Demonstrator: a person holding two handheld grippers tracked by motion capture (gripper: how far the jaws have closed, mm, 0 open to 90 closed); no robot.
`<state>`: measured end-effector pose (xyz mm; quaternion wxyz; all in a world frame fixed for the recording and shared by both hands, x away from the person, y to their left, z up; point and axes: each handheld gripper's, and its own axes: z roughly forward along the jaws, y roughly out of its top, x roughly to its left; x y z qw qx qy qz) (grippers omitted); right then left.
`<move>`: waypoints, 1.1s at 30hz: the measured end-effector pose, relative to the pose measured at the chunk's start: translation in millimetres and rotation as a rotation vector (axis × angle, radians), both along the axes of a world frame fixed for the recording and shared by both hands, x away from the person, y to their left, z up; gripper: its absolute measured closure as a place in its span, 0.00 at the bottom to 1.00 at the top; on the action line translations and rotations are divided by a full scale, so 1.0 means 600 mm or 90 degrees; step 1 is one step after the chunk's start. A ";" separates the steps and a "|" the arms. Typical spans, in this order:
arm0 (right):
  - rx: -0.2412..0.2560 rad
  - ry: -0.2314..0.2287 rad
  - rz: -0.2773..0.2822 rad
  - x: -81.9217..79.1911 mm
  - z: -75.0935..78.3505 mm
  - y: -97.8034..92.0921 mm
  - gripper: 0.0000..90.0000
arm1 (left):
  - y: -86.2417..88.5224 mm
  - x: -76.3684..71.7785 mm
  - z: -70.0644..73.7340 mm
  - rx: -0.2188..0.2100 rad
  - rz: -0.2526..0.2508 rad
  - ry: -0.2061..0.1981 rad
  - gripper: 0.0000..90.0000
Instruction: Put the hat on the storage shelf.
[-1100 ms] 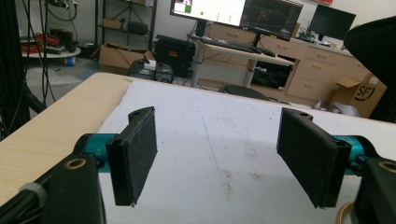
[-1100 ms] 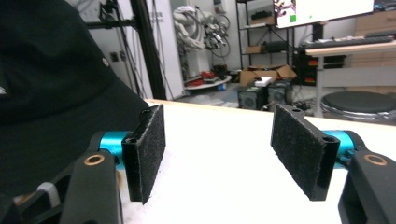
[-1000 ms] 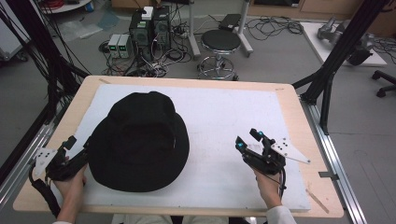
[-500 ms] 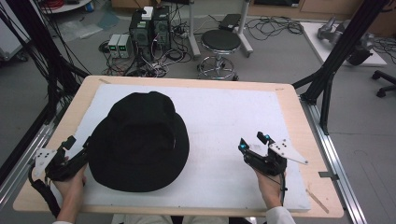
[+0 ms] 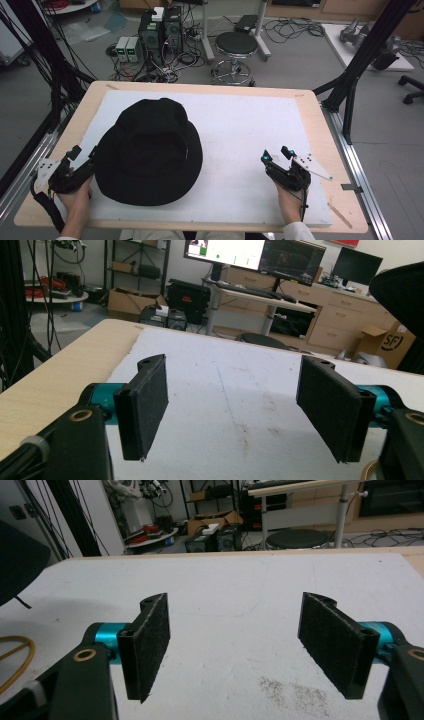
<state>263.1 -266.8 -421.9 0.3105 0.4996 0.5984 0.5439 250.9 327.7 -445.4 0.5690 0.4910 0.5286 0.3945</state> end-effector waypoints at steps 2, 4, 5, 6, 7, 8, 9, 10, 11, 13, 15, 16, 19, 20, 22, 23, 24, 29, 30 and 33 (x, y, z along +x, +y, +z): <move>0.002 0.002 0.001 0.000 -0.002 0.001 0.31 | 0.000 0.000 0.000 0.000 0.000 -0.001 0.32; 0.002 -0.002 0.001 0.000 -0.002 0.000 0.31 | 0.000 0.000 0.000 0.000 -0.001 0.000 0.32; 0.003 -0.002 0.001 0.000 -0.002 0.000 0.31 | 0.000 0.000 0.000 -0.001 -0.001 0.001 0.32; 0.005 -0.001 0.002 0.000 -0.002 -0.001 0.31 | 0.000 0.001 0.000 -0.002 0.000 0.001 0.32; 0.008 0.002 0.004 0.000 -0.003 0.000 0.31 | 0.000 0.001 0.000 -0.002 -0.001 0.002 0.32; 0.010 0.004 0.005 0.000 -0.003 0.000 0.31 | 0.000 0.001 -0.001 -0.003 -0.002 0.002 0.32; 0.011 0.005 0.004 0.001 -0.003 0.000 0.31 | 0.000 0.001 -0.001 -0.004 -0.003 0.002 0.32; 0.013 0.007 0.003 0.001 -0.004 0.000 0.31 | 0.000 0.001 -0.001 -0.004 -0.003 0.002 0.32; 0.013 0.006 0.003 0.001 -0.004 0.000 0.31 | 0.000 0.000 0.000 -0.004 -0.004 0.002 0.32; 0.014 0.005 0.004 0.002 -0.004 -0.001 0.31 | -0.001 0.000 -0.001 -0.004 -0.005 0.003 0.32; 0.016 0.006 0.004 0.002 -0.005 -0.001 0.31 | -0.001 0.001 -0.001 -0.005 -0.007 0.003 0.32; 0.017 0.007 0.003 0.002 -0.005 -0.001 0.31 | -0.001 0.001 -0.001 -0.005 -0.007 0.003 0.32; 0.020 0.012 0.003 0.003 -0.006 -0.002 0.31 | -0.001 0.001 -0.001 -0.008 -0.008 0.004 0.32; 0.021 0.012 0.003 0.003 -0.006 -0.002 0.31 | -0.001 0.001 -0.001 -0.008 -0.008 0.004 0.32; 0.020 0.012 0.003 0.004 -0.007 -0.002 0.31 | -0.001 0.000 -0.001 -0.010 -0.009 0.006 0.32; 0.020 0.012 0.003 0.004 -0.007 -0.002 0.31 | -0.001 0.001 -0.001 -0.013 -0.009 0.004 0.32; 0.020 0.012 0.003 0.004 -0.007 -0.002 0.31 | -0.001 0.001 -0.001 -0.014 -0.009 0.004 0.32; 0.023 0.018 0.005 0.003 -0.008 -0.002 0.31 | 0.000 0.001 -0.002 -0.016 -0.009 0.006 0.32; 0.023 0.018 0.005 0.003 -0.008 -0.002 0.31 | 0.000 0.001 -0.002 -0.016 -0.009 0.006 0.32; 0.023 0.019 0.005 0.003 -0.009 -0.003 0.31 | 0.001 0.001 -0.002 -0.019 -0.009 0.008 0.32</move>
